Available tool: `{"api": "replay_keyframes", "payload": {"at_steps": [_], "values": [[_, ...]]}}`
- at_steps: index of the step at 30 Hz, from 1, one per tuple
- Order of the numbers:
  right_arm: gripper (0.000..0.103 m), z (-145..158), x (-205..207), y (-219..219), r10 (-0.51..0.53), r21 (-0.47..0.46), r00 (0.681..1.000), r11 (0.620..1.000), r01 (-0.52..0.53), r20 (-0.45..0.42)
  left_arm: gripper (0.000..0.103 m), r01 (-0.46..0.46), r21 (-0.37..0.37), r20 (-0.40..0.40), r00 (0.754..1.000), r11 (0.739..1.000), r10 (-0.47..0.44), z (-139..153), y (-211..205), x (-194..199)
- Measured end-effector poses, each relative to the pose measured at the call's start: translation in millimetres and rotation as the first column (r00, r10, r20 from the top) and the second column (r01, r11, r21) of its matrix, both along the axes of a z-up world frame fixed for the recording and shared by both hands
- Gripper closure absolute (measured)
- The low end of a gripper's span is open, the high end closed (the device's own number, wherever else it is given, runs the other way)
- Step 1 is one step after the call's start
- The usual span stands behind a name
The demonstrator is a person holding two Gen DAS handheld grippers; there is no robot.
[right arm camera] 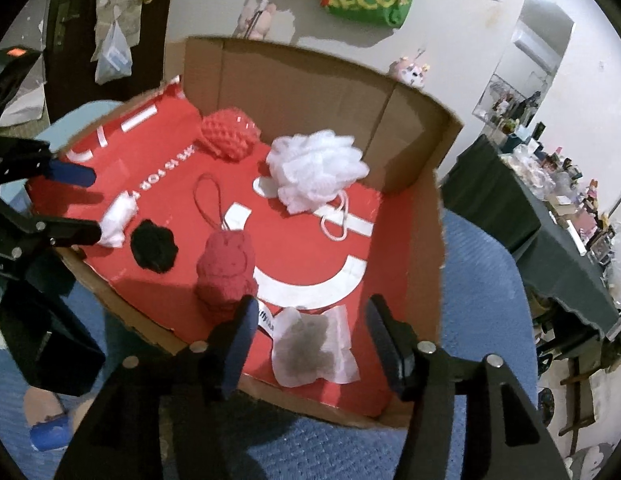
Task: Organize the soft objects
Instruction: 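Open both tools to drop the white cloth and tissue into the box, then withdraw both tools from the box back toward the table items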
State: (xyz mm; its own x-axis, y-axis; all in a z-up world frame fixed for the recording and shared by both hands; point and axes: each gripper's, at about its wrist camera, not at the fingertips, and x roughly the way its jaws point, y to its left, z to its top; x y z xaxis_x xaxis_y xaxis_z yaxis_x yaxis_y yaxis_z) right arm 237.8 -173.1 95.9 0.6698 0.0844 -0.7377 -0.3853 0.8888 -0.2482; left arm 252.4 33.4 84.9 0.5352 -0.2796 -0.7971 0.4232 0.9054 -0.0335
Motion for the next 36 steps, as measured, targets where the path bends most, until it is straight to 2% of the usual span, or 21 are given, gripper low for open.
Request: {"api": "replay_keyframes", "payload": {"at_steps": [4, 8, 12, 14, 19, 22, 25, 28, 36], "values": [[0.039, 17.4, -13.4, -4.0, -0.011, 0.026, 0.999, 1.0, 0.01, 0.039, 0.028, -0.012, -0.032, 0.065, 0.998, 0.999, 0.014, 21.2, 1.4, -25.0], [0.03, 37.1, -35.3, -8.3, -0.016, 0.073, 0.996, 0.997, 0.01, 0.088, 0.025, -0.01, -0.065, 0.137, 0.99, 0.998, 0.019, 40.5, 0.9, -51.2], [0.025, 56.2, -63.9, -12.9, -0.02, 0.127, 0.99, 0.992, 0.002, 0.141, 0.017, -0.017, -0.112, 0.194, 0.98, 0.994, 0.038, 59.4, -0.1, -80.5], [0.014, 64.5, -78.8, -15.4, -0.024, 0.155, 0.985, 0.988, -0.003, 0.169, 0.014, -0.01, -0.141, 0.234, 0.971, 0.99, 0.043, 68.8, -1.3, -98.0], [0.006, 80.3, -123.2, -23.2, -0.038, 0.233, 0.969, 0.972, -0.02, 0.245, 0.005, -0.028, -0.209, 0.298, 0.95, 0.978, 0.091, 82.5, -2.6, -138.3], [0.002, 84.3, -149.4, -28.7, -0.049, 0.282, 0.959, 0.959, -0.033, 0.278, 0.005, -0.046, -0.242, 0.341, 0.931, 0.969, 0.129, 85.6, -3.2, -163.2], [0.0, 84.6, -172.4, -34.4, -0.062, 0.318, 0.952, 0.947, -0.038, 0.3, 0.005, -0.049, -0.272, 0.356, 0.922, 0.961, 0.149, 84.6, -6.5, -182.1], [0.0, 80.0, -193.0, -36.9, -0.075, 0.345, 0.947, 0.938, -0.04, 0.312, 0.004, -0.065, -0.278, 0.384, 0.907, 0.958, 0.173, 78.9, -10.9, -200.0], [0.0, 47.6, -231.5, -30.1, -0.097, 0.325, 0.933, 0.946, -0.023, 0.348, 0.003, -0.087, -0.297, 0.406, 0.89, 0.951, 0.208, 53.8, -17.9, -231.9]]}}
